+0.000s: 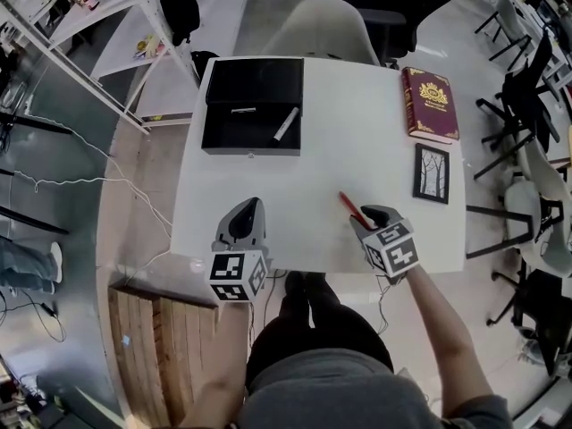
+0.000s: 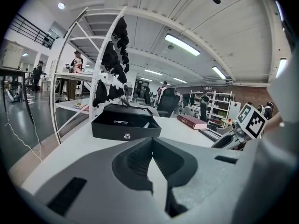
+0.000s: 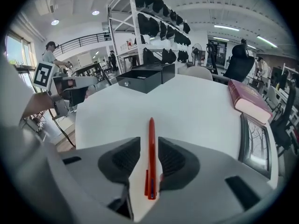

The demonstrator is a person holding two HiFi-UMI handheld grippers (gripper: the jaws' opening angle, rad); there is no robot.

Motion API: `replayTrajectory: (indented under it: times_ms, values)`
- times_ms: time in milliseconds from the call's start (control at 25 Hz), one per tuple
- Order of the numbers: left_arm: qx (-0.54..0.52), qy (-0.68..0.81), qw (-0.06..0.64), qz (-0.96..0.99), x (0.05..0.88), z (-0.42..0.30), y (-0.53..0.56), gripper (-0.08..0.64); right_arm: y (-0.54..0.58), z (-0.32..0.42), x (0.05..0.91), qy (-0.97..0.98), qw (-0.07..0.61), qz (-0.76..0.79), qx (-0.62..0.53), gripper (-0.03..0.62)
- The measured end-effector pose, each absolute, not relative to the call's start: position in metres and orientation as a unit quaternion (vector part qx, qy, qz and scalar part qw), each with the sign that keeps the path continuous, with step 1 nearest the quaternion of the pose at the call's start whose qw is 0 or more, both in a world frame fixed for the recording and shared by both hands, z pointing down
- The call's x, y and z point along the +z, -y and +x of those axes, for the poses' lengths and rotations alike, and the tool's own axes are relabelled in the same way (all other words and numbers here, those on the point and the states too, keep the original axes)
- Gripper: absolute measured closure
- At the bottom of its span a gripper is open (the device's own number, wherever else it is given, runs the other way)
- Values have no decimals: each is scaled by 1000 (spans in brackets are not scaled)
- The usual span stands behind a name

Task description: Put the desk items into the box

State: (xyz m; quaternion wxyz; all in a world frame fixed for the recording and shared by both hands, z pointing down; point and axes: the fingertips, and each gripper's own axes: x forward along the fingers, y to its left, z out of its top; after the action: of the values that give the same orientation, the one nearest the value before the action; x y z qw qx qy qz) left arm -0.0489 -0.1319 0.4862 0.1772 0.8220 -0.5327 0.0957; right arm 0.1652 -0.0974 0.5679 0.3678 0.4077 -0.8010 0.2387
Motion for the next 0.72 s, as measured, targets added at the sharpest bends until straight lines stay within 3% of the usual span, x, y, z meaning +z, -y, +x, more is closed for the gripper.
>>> replayTrajectory:
  times_ms: [720]
  values:
    - [98, 549, 186, 809, 492, -51, 130, 554, 96, 167, 583, 783, 437, 381, 227, 511]
